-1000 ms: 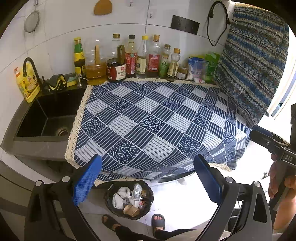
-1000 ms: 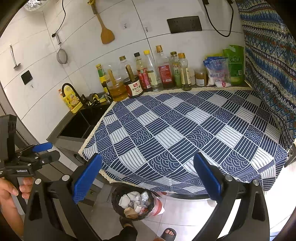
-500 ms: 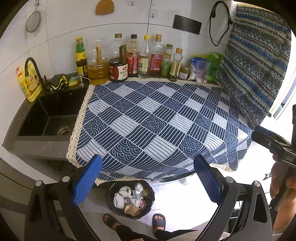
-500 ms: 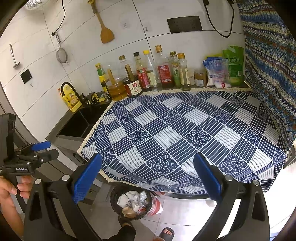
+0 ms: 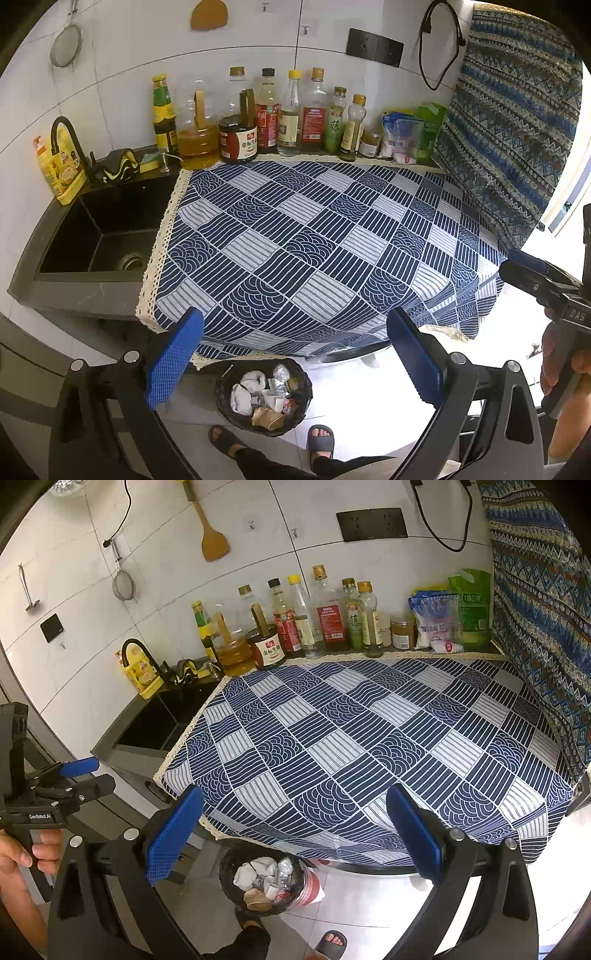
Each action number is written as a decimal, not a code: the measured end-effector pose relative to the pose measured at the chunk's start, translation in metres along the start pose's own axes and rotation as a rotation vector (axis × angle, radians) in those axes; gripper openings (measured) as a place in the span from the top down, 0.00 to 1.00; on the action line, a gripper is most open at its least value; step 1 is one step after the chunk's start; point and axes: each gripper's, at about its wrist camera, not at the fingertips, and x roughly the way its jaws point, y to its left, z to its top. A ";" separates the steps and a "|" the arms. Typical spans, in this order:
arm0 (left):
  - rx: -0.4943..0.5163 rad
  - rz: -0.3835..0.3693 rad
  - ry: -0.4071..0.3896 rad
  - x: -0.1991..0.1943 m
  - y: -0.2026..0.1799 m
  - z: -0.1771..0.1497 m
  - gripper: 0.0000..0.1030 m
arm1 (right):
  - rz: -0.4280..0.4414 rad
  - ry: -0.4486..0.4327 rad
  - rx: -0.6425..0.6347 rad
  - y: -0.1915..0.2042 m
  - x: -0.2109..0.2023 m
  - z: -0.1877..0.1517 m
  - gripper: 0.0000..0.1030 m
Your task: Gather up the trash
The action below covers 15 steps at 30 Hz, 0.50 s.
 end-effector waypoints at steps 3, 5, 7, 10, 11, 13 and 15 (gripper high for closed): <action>-0.002 -0.003 -0.001 0.000 0.000 0.000 0.06 | -0.001 0.003 0.001 -0.001 0.002 -0.001 0.05; 0.001 0.000 -0.003 0.000 0.000 0.000 0.06 | -0.004 0.003 0.000 -0.001 0.001 -0.001 0.05; 0.000 -0.004 0.000 0.000 -0.001 0.000 0.06 | -0.002 0.002 0.004 -0.001 0.002 0.000 0.05; 0.010 -0.005 0.003 0.000 -0.002 0.000 0.06 | -0.004 0.005 0.012 -0.004 0.002 -0.003 0.05; 0.012 -0.005 0.003 0.000 -0.003 0.000 0.06 | -0.004 0.005 0.014 -0.005 0.003 -0.003 0.05; 0.015 0.001 0.003 0.001 -0.003 0.001 0.06 | -0.003 0.005 0.016 -0.006 0.003 -0.004 0.05; 0.010 0.002 0.000 0.000 -0.003 0.001 0.06 | -0.001 0.006 0.013 -0.006 0.003 -0.003 0.05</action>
